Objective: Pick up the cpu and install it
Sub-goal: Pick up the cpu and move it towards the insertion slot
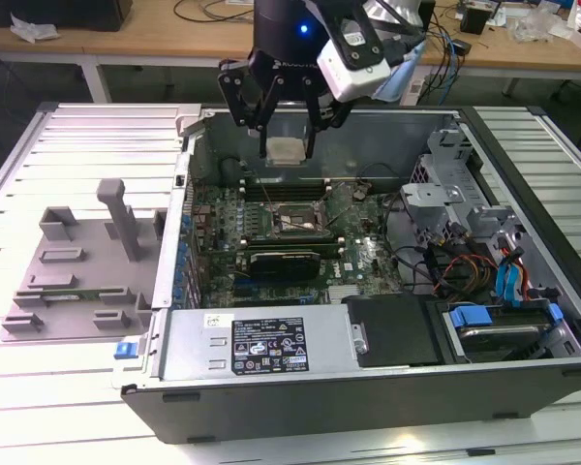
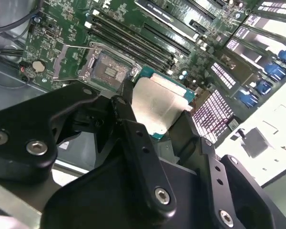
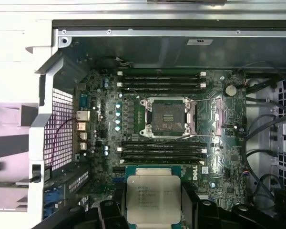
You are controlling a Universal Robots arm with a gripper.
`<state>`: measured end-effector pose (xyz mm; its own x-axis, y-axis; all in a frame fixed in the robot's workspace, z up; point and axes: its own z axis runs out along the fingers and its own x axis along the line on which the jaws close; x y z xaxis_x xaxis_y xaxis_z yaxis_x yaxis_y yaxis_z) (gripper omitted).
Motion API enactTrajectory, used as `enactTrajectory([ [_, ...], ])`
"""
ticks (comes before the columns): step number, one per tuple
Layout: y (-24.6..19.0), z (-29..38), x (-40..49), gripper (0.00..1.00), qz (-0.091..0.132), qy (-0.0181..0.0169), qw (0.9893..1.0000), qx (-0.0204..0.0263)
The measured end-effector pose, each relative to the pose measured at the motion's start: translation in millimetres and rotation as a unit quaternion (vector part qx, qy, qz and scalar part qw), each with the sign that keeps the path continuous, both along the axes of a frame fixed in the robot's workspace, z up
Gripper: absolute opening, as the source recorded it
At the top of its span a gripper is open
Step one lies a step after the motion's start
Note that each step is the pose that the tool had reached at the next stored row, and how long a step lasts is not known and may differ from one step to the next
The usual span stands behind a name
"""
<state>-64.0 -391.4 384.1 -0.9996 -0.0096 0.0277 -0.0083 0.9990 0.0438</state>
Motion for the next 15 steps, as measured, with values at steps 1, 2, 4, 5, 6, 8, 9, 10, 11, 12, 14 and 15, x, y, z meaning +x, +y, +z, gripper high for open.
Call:
enactTrajectory([
  [1,0.2,-3.0,2.4,0.55,0.000,0.0000,1.0000,0.0001],
  [2,0.4,-5.6,4.4,0.55,0.000,0.0000,1.0000,0.0001],
  [4,0.7,-10.2,8.2,0.55,0.000,0.0000,1.0000,0.0001],
  [5,0.9,-14.2,11.6,0.55,0.000,0.0000,1.0000,0.0000],
  [6,1.3,-18.2,14.9,0.55,0.000,0.0000,1.0000,0.0001],
  [8,1.7,-22.3,18.3,0.55,0.000,0.0000,1.0000,0.0001],
  [9,1.8,-23.7,19.2,0.55,0.000,0.0000,1.0000,0.0000],
  [10,1.9,-25.0,20.2,0.55,0.000,0.0000,1.0000,0.0000],
  [11,2.2,-27.6,22.1,0.55,0.000,0.0000,1.0000,0.0000],
  [12,2.5,-30.2,24.0,0.55,0.000,0.0000,1.0000,0.0001],
  [14,2.9,-35.1,27.7,0.55,0.000,0.0000,1.0000,0.0001],
  [15,3.8,-39.7,30.6,0.55,0.000,0.0002,1.0000,0.0000],
])
